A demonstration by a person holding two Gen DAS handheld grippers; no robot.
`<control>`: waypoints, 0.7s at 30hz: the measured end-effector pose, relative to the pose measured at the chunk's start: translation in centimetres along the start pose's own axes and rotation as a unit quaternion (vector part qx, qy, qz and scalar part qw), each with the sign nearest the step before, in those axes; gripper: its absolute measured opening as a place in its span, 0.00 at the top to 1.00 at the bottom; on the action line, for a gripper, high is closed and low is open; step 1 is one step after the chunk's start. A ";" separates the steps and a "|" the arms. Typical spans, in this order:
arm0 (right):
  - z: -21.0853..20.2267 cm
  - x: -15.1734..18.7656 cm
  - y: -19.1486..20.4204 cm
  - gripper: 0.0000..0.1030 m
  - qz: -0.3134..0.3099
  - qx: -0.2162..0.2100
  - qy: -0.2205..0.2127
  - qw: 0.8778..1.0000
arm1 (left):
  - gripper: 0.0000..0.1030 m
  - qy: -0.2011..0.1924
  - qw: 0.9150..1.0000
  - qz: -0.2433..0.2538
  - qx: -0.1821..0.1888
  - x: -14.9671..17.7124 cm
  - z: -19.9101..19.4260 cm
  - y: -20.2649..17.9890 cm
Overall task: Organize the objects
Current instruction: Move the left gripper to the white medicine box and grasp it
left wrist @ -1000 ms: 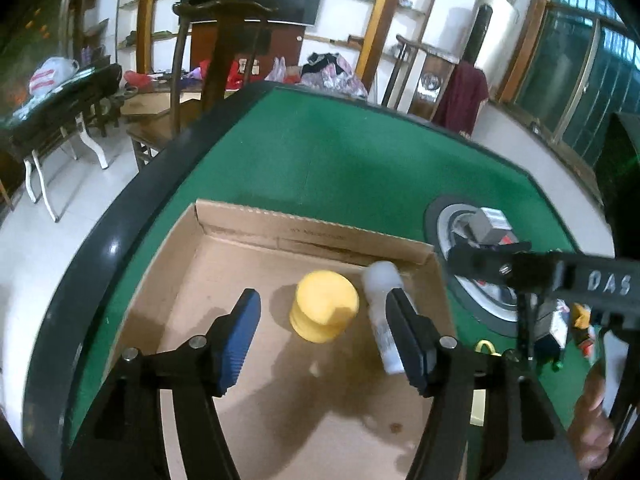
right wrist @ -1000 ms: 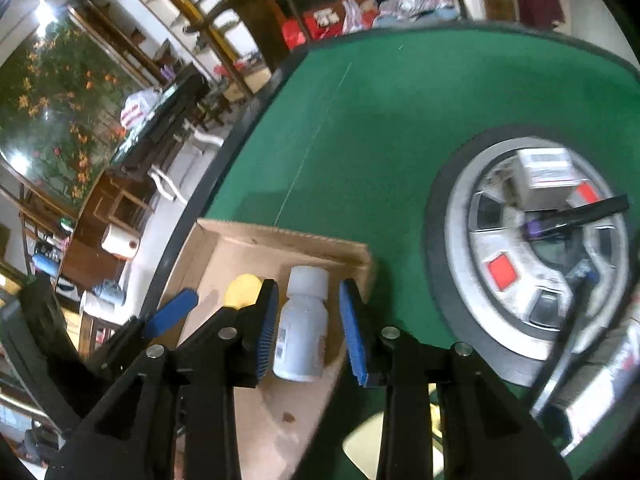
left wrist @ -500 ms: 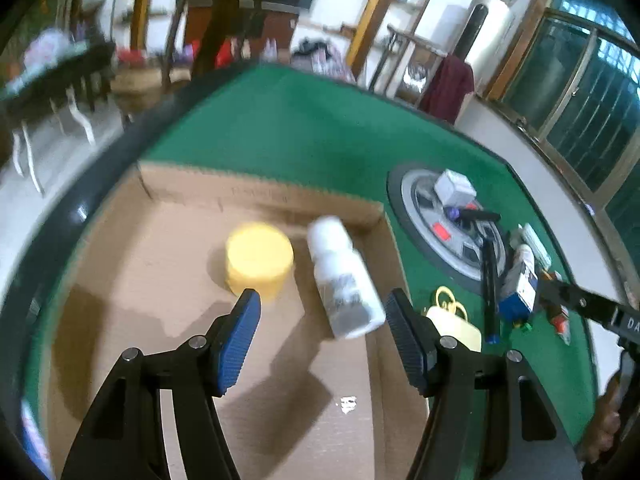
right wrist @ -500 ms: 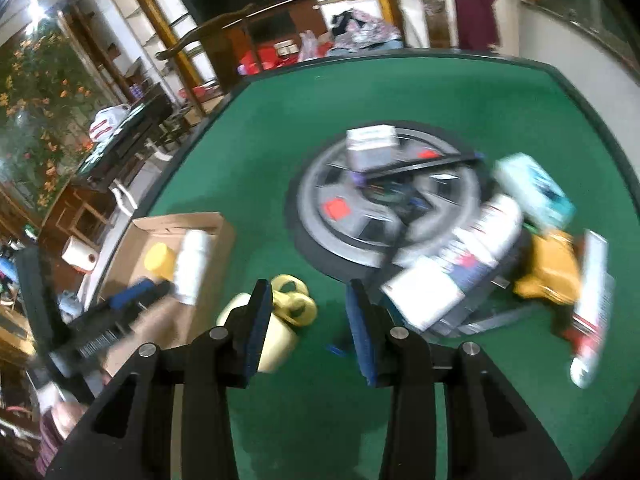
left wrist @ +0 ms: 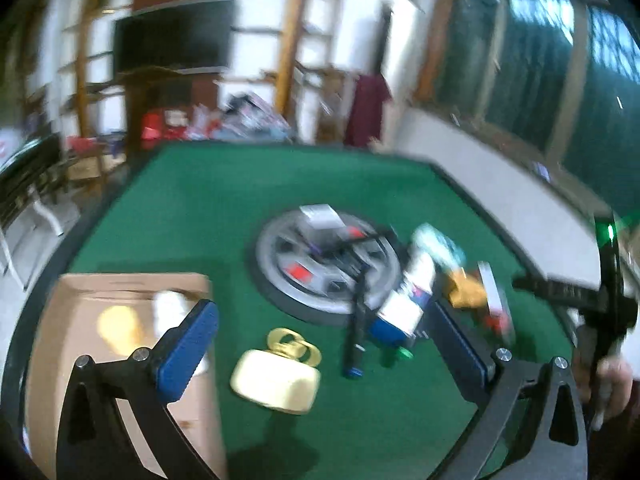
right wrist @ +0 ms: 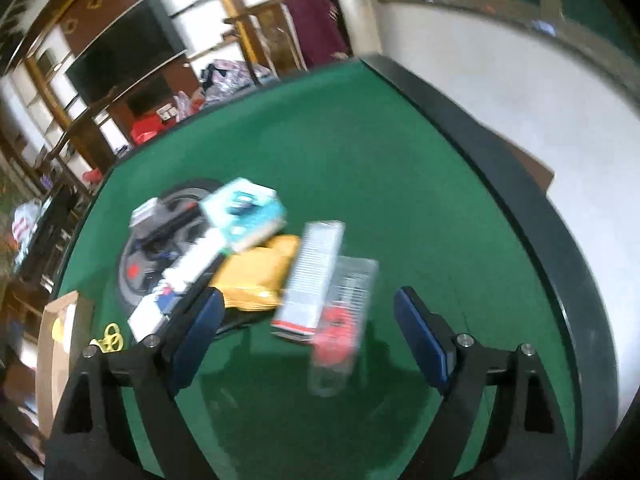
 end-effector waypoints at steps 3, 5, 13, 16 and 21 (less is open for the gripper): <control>1.1 0.2 -0.9 0.15 0.011 -0.013 0.000 1.000 | 0.01 0.032 0.999 0.038 -0.010 1.3 3.1 -2.4; 1.8 -0.2 -0.8 0.15 0.010 -0.022 -0.004 1.000 | 0.01 0.037 0.998 0.044 -0.020 1.5 4.4 -3.2; 3.6 -0.1 -0.6 0.15 0.007 -0.038 -0.021 0.999 | 0.01 0.075 0.996 0.039 -0.036 1.8 8.8 -3.3; 3.9 0.1 -1.0 0.15 0.020 -0.047 -0.017 0.999 | 0.01 0.084 0.995 0.060 -0.013 2.1 10.2 -5.9; 3.3 -0.1 -1.3 0.15 0.029 -0.049 -0.031 0.998 | 0.47 0.134 0.987 0.090 -0.003 3.7 13.1 -8.7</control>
Point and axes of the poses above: each gripper's, at about its wrist camera, not at the fingertips, and z roughly the way its jaws point, y to its left, x to its underside, the point moved 9 cm from there along z, roughly the way its jaws point, and after that the axes turned 14 degrees about -z, right-handed, at the moved point
